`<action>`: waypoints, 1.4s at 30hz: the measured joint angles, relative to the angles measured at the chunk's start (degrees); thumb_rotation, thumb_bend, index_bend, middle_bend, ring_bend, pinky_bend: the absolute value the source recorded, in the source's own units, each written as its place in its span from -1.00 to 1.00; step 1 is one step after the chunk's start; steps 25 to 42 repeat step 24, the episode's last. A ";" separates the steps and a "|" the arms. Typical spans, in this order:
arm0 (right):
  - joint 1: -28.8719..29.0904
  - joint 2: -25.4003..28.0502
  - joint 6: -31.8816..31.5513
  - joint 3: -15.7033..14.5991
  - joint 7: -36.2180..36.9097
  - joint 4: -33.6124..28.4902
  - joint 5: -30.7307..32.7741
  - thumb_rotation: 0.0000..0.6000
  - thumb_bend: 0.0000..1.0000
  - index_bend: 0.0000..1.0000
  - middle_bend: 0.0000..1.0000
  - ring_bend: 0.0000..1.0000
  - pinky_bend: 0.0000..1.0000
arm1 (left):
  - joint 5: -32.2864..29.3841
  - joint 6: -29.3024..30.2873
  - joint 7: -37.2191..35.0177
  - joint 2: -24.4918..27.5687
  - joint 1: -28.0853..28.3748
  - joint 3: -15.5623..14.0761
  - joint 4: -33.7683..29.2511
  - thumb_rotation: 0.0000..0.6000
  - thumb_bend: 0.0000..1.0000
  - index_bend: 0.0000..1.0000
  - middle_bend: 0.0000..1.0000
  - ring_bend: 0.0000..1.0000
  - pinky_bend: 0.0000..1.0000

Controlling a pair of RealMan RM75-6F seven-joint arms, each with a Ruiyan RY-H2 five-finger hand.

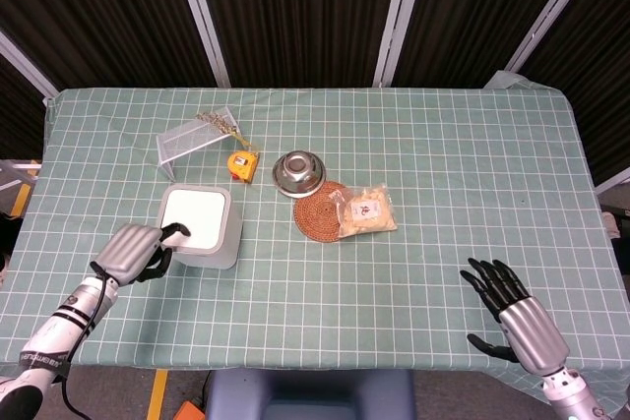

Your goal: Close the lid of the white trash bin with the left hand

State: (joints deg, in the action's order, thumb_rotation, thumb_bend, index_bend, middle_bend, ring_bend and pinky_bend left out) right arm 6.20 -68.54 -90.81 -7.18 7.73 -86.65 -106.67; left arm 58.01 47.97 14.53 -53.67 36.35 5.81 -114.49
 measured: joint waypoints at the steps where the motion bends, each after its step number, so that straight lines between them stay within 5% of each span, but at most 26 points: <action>1: -0.03 0.05 -0.05 -0.01 0.04 -0.04 0.00 1.00 -0.47 -1.00 -1.00 -1.00 -1.00 | 1.03 1.10 -0.52 -0.07 -0.49 0.12 -0.20 1.00 0.32 -0.73 1.00 1.00 1.00; 4: -0.13 0.22 -0.16 -0.09 0.13 -0.12 -0.06 1.00 -0.47 -1.00 -1.00 -1.00 -1.00 | 6.84 6.50 -3.09 -0.28 -3.06 0.24 -0.80 1.00 0.23 -0.81 0.95 1.00 1.00; 7: -0.20 0.32 -0.16 -0.18 0.08 -0.15 -0.10 1.00 -0.47 -1.00 -1.00 -1.00 -1.00 | 16.04 14.11 -6.68 -0.54 -6.80 -0.43 -0.55 1.00 0.15 -0.88 0.48 0.66 0.91; 10: -0.21 0.25 0.05 -0.24 -0.19 -0.14 -0.15 1.00 -0.47 -1.00 -1.00 -1.00 -1.00 | 27.42 24.21 -10.47 -1.23 -11.67 -2.16 1.81 1.00 0.02 -0.91 -0.42 -0.47 -0.27; 12: -0.19 0.10 0.36 -0.28 -0.46 -0.10 -0.12 1.00 -0.47 -1.00 -1.00 -1.00 -1.00 | 34.94 32.29 -12.24 -2.33 -15.82 -3.75 5.42 1.00 -0.06 -0.91 -0.90 -0.96 -0.94; 17: -0.06 -0.53 1.17 -0.35 -1.58 0.01 -0.13 1.00 -0.47 -1.00 -1.00 -1.00 -1.00 | 43.27 50.45 -14.51 -9.54 -26.06 -6.73 21.17 1.00 -0.14 -0.88 -1.00 -1.00 -1.00; 23: 0.09 -1.29 2.18 -0.30 -2.62 0.03 0.29 1.00 -0.47 -1.00 -1.00 -1.00 -1.00 | 45.83 55.34 -16.89 -14.33 -32.54 -10.29 34.87 1.00 -0.14 -0.90 -1.00 -1.00 -1.00; 42: 0.12 -1.46 2.52 -0.28 -3.01 0.10 0.42 1.00 -0.47 -1.00 -1.00 -1.00 -1.00 | 45.67 54.96 -17.07 -14.39 -32.93 -10.57 35.05 1.00 -0.14 -0.90 -1.00 -1.00 -1.00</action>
